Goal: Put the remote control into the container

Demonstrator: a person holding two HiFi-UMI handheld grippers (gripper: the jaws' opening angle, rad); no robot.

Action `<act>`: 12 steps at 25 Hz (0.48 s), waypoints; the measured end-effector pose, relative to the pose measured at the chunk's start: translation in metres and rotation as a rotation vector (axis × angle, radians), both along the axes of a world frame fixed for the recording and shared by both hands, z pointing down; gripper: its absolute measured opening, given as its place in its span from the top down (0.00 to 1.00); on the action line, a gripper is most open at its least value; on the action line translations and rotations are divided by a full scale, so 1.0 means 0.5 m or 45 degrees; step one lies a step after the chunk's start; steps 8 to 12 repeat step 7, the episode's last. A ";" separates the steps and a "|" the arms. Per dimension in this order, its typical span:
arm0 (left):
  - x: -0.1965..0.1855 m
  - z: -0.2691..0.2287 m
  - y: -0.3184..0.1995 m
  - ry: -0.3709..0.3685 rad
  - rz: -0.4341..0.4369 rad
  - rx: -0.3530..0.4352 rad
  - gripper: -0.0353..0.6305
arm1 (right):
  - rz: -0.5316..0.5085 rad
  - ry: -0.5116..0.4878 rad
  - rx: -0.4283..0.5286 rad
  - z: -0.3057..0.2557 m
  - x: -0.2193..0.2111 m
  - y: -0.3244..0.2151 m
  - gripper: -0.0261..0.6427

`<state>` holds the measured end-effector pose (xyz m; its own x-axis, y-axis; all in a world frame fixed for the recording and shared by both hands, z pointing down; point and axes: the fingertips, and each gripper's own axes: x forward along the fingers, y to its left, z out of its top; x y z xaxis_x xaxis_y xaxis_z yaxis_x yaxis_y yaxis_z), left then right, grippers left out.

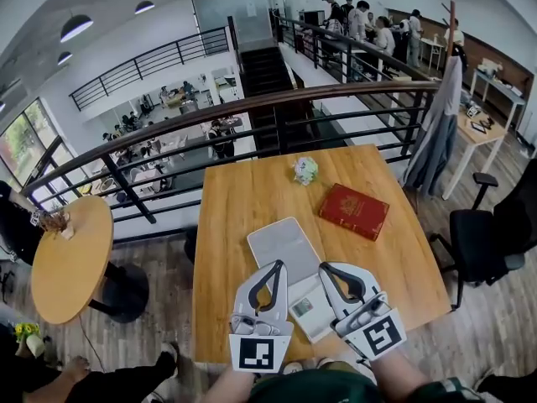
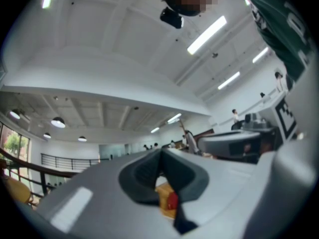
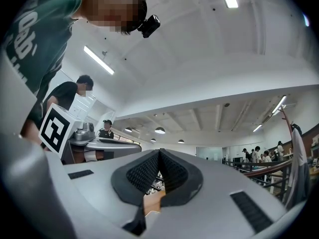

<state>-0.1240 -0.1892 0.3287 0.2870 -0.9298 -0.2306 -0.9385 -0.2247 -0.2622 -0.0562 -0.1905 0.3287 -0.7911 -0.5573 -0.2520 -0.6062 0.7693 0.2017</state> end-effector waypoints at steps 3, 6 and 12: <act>0.008 0.002 -0.003 0.006 0.000 -0.015 0.95 | -0.006 -0.011 0.000 0.002 0.006 -0.004 0.93; 0.019 0.000 -0.003 -0.004 0.007 -0.009 0.95 | -0.017 -0.013 -0.008 0.004 0.011 -0.003 0.94; 0.022 0.000 -0.003 -0.001 0.008 -0.008 0.95 | -0.020 -0.013 -0.011 0.005 0.012 -0.002 0.93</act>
